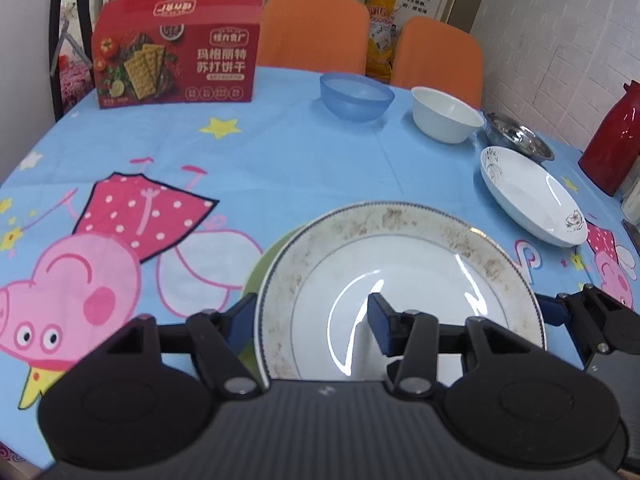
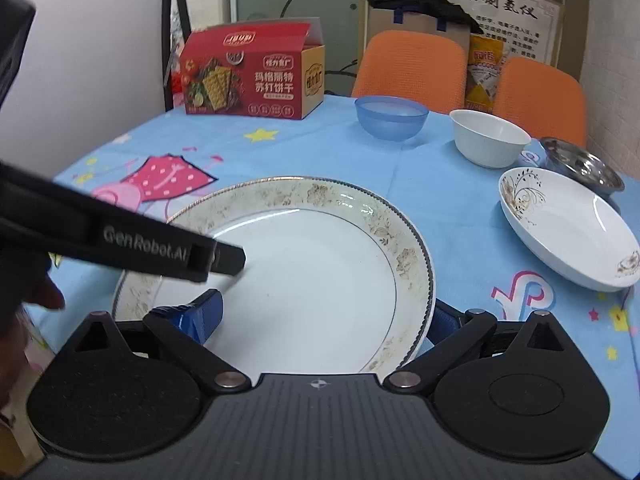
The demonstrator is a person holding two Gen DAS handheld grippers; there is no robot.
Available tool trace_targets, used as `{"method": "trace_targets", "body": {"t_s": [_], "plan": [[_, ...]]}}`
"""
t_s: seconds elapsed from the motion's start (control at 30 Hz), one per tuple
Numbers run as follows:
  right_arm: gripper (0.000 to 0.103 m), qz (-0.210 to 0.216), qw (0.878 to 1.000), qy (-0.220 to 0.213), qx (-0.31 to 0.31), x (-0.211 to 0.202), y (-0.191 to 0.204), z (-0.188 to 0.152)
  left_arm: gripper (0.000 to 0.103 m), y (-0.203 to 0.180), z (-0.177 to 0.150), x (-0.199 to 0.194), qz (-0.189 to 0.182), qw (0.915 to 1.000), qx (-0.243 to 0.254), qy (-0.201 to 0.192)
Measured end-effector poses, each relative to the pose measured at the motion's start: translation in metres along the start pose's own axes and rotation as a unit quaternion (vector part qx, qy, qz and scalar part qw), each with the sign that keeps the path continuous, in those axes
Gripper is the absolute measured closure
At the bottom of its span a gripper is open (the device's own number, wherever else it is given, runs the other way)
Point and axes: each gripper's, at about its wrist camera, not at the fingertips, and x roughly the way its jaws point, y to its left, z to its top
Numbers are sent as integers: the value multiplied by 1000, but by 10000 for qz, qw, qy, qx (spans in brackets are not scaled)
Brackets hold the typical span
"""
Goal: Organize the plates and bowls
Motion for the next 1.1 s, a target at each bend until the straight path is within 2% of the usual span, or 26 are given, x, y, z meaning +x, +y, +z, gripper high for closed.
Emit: {"method": "trace_targets", "body": {"t_s": [0.07,0.17,0.27,0.43,0.57,0.8,0.97,1.1], "plan": [[15,113,9998,27,161,-1,-7,-1,50,1,5,-10,-58,9998,5,-200],[15,401,9950,-150,905,-11,-29,-3,47,2,12,-21,-40,9991,21,-427],[15,260,9910,-426,1243,-27,-42,-2,47,2,17,-24,-50,9987,-3,-504],[15,99,9896,-463,1362,-34,-56,-3,43,-12,24,-18,-248,9987,59,-433],[15,-267,9874,-533,1463,-40,-83,-2,39,-37,33,-10,-505,9975,302,-401],[15,-841,9771,-598,1860,-50,-139,-11,34,-84,56,26,-798,9941,720,-144],[15,-1106,9710,-617,2030,-42,-184,-9,33,-114,82,70,-1029,9887,1045,299],[15,-1296,9666,-544,2143,-26,-220,-1,33,-132,104,103,-1222,9852,1065,555]]}}
